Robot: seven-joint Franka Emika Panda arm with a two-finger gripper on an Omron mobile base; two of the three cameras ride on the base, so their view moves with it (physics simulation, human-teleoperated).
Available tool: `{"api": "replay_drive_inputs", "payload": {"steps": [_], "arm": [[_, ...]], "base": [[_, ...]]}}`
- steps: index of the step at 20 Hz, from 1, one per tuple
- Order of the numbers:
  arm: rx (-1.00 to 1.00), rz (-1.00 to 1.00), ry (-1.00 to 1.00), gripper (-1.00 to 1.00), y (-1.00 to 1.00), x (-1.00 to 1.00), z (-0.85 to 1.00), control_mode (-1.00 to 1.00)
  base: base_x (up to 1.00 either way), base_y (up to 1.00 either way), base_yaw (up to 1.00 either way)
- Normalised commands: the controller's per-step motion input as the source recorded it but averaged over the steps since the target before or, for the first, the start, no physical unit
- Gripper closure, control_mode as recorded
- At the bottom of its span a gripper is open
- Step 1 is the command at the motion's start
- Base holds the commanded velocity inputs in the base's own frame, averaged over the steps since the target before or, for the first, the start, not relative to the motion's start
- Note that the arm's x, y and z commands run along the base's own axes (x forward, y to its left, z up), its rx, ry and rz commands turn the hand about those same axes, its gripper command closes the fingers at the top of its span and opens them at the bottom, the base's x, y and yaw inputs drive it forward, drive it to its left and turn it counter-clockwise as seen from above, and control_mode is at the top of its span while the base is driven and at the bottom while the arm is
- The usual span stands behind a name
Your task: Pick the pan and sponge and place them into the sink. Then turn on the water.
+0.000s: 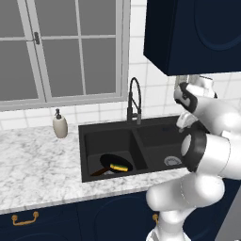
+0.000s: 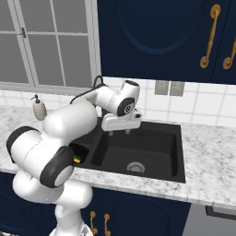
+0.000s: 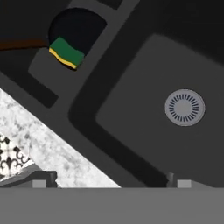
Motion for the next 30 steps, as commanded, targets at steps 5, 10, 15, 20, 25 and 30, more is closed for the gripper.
{"api": "replay_drive_inputs", "payload": {"steps": [5, 10, 15, 20, 25, 30], "arm": [[0.03, -0.18, 0.0, -1.0, -0.06, 0.0, -0.13, -1.0], [0.0, -0.01, 0.0, -1.0, 0.0, 0.0, -0.01, -1.0], [0.0, -0.18, -0.07, -1.0, 0.02, 0.37, -0.22, -1.0], [0.03, -0.41, -0.23, -1.0, 0.04, 0.66, -0.17, -1.0], [0.07, -0.29, -0.18, -1.0, 0.0, 0.43, -0.08, -1.0], [0.03, -0.01, 0.01, -1.0, -0.07, 0.16, -0.05, -1.0]], "base": [[0.0, 0.0, 0.0], [0.0, 0.0, 0.0], [0.0, 0.0, 0.0], [0.0, 0.0, 0.0], [0.0, 0.0, 0.0], [0.0, 0.0, 0.0]]}}
